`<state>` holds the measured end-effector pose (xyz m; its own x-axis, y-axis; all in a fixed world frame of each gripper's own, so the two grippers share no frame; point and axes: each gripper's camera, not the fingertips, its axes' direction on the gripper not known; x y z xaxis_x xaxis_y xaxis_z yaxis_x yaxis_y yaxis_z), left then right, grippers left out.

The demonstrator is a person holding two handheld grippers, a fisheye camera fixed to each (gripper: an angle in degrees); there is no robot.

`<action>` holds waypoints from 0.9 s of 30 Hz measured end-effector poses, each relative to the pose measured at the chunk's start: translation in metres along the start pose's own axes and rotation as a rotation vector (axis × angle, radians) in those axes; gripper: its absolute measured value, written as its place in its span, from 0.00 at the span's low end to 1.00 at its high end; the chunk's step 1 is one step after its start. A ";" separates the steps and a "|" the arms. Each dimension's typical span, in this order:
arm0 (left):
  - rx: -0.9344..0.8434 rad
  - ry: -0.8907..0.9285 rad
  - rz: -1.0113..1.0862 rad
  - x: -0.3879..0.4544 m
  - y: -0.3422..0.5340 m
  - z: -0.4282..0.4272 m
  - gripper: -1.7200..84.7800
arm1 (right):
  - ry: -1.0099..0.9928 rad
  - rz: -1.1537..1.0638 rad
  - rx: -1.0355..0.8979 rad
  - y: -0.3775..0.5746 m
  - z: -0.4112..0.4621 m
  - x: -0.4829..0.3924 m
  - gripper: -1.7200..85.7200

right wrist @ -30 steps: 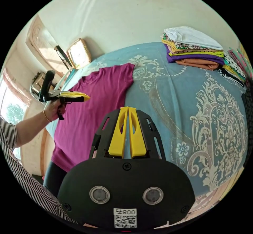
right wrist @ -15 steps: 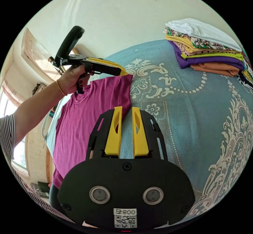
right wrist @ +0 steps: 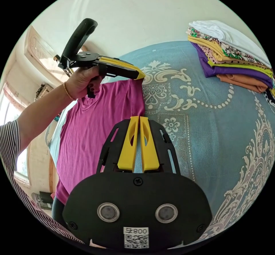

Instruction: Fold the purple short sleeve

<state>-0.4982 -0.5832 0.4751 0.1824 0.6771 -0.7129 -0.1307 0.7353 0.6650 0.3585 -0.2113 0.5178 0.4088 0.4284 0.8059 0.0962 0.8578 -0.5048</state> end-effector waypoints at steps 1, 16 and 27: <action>0.034 0.014 -0.024 -0.010 0.010 -0.007 0.03 | -0.009 -0.025 0.014 0.000 -0.005 -0.002 0.03; 0.086 0.131 -0.330 -0.123 0.142 -0.004 0.04 | -0.064 -0.431 -0.141 -0.008 0.000 -0.086 0.03; 0.283 0.196 -0.457 -0.166 0.176 -0.028 0.08 | -0.237 -0.447 -0.224 -0.035 -0.012 -0.106 0.03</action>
<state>-0.5788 -0.5651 0.7045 -0.0291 0.3041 -0.9522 0.1904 0.9368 0.2934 0.3223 -0.2903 0.4462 0.0707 0.1110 0.9913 0.4149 0.9005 -0.1304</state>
